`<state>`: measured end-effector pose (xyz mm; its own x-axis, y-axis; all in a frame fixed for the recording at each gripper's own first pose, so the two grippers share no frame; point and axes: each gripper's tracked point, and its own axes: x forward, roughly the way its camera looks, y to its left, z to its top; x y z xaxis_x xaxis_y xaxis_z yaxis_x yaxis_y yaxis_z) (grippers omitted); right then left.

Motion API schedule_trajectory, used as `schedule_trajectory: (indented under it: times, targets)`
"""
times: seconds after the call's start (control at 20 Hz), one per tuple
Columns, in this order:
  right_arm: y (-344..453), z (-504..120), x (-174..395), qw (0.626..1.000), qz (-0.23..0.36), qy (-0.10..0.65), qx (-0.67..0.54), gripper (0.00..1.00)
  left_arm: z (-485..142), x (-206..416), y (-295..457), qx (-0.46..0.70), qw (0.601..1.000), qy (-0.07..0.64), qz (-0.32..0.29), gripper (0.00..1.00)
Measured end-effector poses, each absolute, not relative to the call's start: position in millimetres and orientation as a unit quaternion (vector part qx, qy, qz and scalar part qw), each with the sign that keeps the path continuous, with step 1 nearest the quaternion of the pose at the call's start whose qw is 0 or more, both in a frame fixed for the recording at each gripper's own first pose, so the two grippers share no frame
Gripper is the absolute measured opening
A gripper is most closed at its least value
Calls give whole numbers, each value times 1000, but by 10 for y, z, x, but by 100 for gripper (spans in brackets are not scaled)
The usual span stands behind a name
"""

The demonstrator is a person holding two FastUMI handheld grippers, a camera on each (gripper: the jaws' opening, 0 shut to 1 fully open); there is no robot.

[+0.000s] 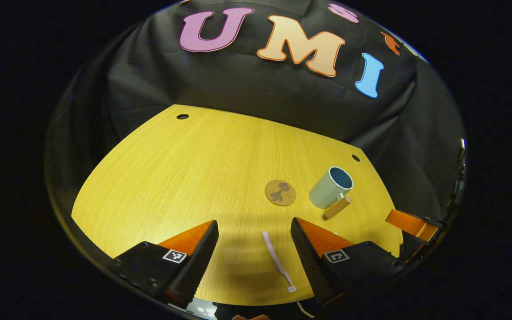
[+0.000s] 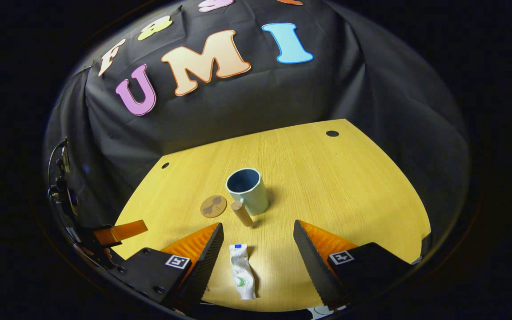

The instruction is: Put the toothbrush and toothpaste on the desktop into the cup, then pick up the cup and place it on the coaster on the desktop.

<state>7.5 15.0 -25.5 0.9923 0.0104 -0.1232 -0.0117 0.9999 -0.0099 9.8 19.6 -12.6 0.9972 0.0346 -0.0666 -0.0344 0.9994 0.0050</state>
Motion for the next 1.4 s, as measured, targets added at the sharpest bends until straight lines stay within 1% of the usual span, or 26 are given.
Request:
schedule_trajectory:
  times: [0.35,0.65,0.95,1.0,1.05,1.1,1.15,1.2,1.25,1.3,1.35,1.4]
  targets:
    - [377,-648,185,991,13,127,-31,97,-231,93,401,8,998,49,25,95]
    - [591,-1081,373,974,15,212,-75,98,-307,99,652,21,997,65,36,95]
    - [535,-1371,522,952,-11,297,-76,98,-339,147,820,27,995,81,43,95]
    - [511,-1406,543,948,-19,310,-75,92,-346,155,820,25,995,82,44,95]
    - [489,-1454,572,943,-24,323,-73,97,-351,165,826,21,995,84,43,95]
    - [476,-1486,596,939,-29,334,-73,90,-364,172,837,18,995,88,43,95]
    - [456,-1539,621,935,-34,346,-74,90,-381,189,850,17,995,91,44,95]
    - [450,-1576,644,930,-37,357,-76,95,-378,202,864,17,994,93,46,95]
    - [437,-1606,655,927,-41,364,-80,89,-379,218,879,18,994,94,49,95]
    - [433,-1635,670,924,-43,370,-83,79,-376,239,897,19,994,94,51,95]
    - [425,-1657,679,921,-47,377,-85,77,-365,248,923,20,994,95,54,95]
    - [425,-1684,692,919,-50,382,-83,77,-361,256,935,19,994,96,54,95]
